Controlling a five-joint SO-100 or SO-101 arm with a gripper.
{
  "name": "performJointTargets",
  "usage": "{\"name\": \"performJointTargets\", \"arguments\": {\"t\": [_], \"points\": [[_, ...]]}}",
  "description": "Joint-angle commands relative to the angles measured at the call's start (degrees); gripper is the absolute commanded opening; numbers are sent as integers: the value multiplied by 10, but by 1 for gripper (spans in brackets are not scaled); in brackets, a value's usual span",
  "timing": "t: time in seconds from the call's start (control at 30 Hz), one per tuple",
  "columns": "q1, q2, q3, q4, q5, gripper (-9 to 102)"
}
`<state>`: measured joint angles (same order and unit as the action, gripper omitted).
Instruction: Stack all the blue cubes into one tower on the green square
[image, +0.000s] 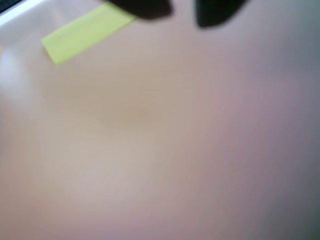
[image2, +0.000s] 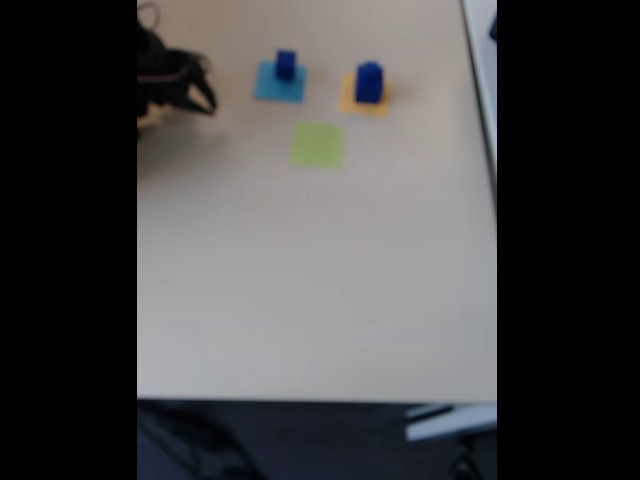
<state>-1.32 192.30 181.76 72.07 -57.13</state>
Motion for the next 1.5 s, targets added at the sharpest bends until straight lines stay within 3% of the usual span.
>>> {"name": "performJointTargets", "arguments": {"t": [0.0,0.73,1.1,1.47], "points": [[-4,15,5,21,-13,0],[14,15,5,18,-3,0],[88,14,0,-98,217,0],[105,14,-6,-130,444,0]]}}
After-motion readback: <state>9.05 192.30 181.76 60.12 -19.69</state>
